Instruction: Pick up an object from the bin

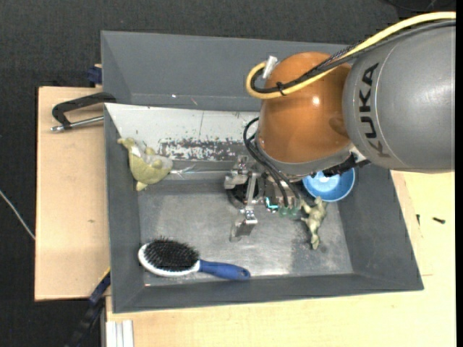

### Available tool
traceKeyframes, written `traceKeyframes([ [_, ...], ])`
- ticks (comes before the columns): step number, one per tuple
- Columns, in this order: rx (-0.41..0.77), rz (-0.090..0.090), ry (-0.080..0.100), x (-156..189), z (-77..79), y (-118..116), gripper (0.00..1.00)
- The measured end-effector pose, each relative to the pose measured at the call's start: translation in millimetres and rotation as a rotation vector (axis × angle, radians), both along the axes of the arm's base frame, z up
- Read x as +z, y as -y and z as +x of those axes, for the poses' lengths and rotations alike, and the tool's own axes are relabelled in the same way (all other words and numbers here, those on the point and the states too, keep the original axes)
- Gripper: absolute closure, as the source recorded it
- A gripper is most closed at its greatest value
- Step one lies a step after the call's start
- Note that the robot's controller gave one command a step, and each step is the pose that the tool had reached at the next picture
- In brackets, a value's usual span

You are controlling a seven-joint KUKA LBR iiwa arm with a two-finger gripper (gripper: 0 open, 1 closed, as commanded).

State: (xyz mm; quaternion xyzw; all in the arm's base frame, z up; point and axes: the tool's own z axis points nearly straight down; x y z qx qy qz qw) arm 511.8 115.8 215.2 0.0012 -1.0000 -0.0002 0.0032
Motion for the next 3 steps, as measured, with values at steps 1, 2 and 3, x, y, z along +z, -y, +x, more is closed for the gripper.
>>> traceKeyframes([
  [1, 0.305, 0.002, 0.01, -142.9, -18.0, -73.4, 0.0],
  [2, 0.224, 0.006, 0.014, -113.0, -7.0, -121.2, 0.0],
  [3, 0.182, 0.001, 0.006, -114.5, -14.5, -102.2, 0.0],
])
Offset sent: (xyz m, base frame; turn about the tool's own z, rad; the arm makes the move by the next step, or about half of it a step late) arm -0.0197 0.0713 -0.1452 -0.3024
